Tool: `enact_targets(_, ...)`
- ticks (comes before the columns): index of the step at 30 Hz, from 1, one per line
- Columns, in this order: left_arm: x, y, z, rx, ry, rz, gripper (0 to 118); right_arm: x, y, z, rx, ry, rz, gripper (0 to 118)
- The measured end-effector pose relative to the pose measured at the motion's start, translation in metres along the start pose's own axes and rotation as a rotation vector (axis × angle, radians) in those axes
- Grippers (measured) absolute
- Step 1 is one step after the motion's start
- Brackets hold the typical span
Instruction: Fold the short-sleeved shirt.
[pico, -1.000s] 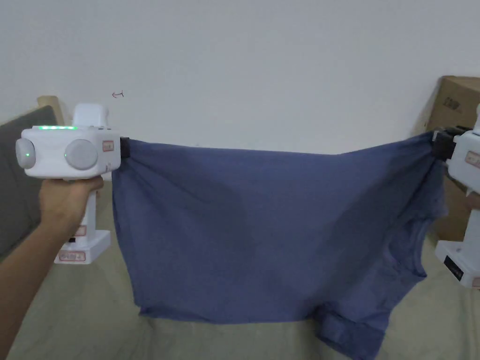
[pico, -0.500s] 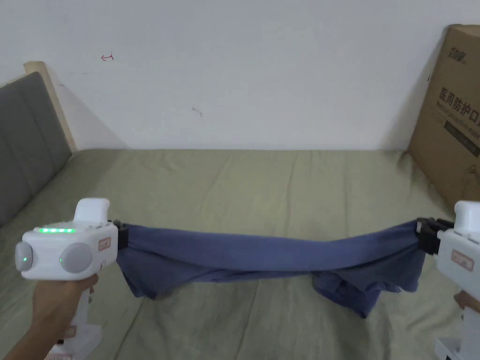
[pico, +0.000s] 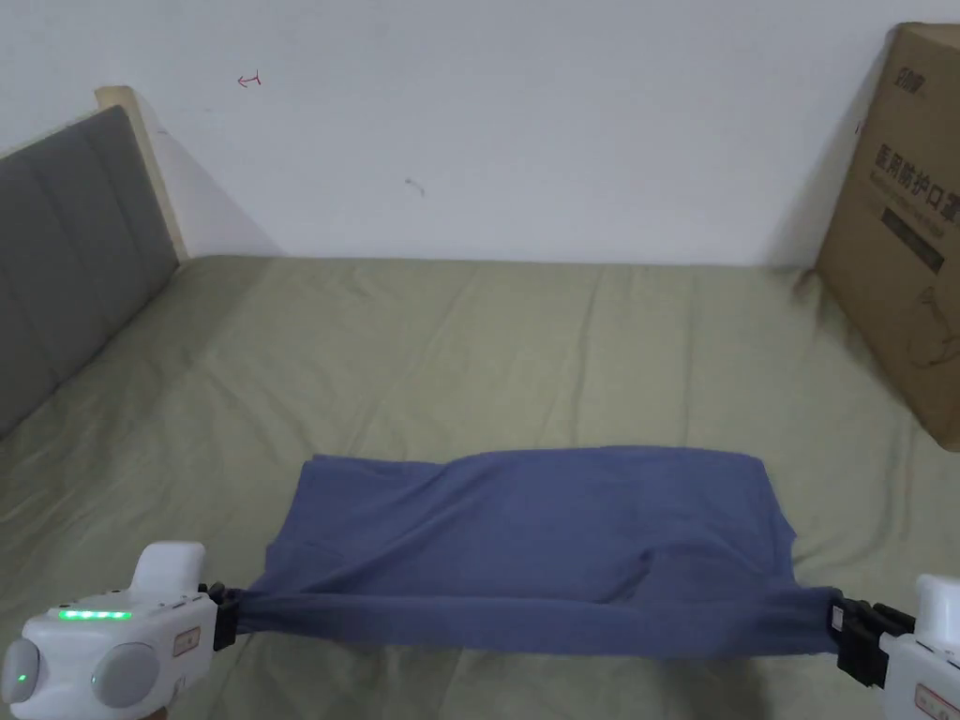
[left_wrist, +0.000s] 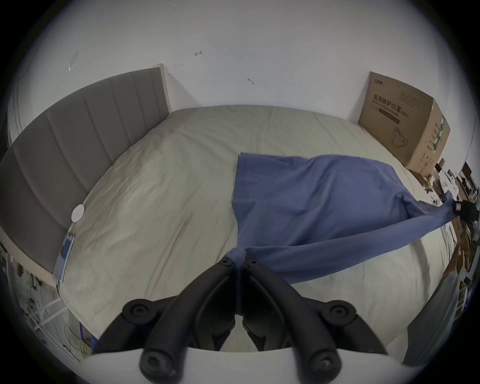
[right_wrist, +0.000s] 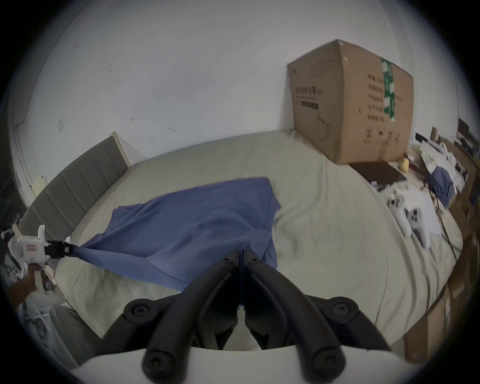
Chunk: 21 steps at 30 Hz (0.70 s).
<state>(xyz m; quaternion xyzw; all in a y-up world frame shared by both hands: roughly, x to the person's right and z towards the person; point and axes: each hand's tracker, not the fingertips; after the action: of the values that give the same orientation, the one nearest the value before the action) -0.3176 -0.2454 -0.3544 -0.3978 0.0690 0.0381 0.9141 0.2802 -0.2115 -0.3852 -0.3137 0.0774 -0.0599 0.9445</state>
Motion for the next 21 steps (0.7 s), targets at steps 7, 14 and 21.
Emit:
enact_targets(7, -0.007, -0.056, 0.024, -0.047, 0.012, -0.010, 2, 0.008, -0.055, 0.043, -0.066, -0.005, -0.063, 1)
enact_targets(14, -0.004, -0.094, 0.029, -0.118, 0.014, -0.003, 2, 0.009, -0.096, 0.043, -0.233, -0.083, -0.070, 1)
enact_targets(21, -0.002, -0.106, 0.003, -0.228, 0.040, 0.063, 2, 0.012, -0.118, -0.006, -0.432, -0.144, -0.092, 1)
